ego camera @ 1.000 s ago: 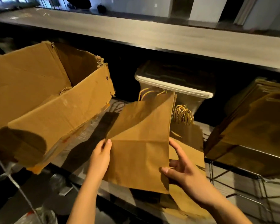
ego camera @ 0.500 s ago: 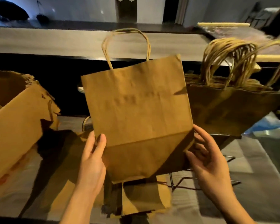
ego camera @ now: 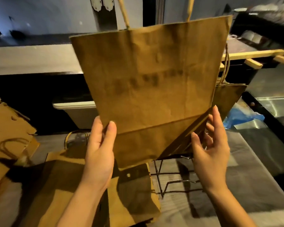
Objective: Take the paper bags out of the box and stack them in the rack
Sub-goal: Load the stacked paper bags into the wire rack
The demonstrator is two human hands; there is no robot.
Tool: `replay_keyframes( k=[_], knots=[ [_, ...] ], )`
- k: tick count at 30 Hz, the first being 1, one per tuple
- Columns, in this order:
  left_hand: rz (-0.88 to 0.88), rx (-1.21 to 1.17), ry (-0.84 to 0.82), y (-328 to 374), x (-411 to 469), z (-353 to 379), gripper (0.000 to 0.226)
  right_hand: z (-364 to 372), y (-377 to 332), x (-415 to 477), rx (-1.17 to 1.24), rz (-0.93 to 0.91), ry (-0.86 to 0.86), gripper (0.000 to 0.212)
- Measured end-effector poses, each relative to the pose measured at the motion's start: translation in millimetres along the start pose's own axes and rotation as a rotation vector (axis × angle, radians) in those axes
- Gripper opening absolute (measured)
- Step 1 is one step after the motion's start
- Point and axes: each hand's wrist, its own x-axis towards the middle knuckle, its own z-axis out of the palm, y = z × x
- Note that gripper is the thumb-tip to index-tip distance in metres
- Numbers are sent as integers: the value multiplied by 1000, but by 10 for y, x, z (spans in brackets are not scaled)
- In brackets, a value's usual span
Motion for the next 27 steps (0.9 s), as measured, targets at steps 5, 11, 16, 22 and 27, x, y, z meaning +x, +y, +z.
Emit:
replay_keyframes(
  k=[5,11,16,22,27],
  knots=[
    [79,40,-146,71,158,306,25,2,65,196,-30,-4,156,79],
    [83,67,-338,52,352,600,51,-113,94,494,-72,7,354,87],
    [36,-60,-355,-42,379,716,57,-118,281,706,25,31,404,78],
    [-30,129,-297,-378,392,699,70,-37,517,638,-2,204,339,71],
    [-136,210,-301,-570,346,649,71,-17,660,511,14,275,195,69]
  ],
)
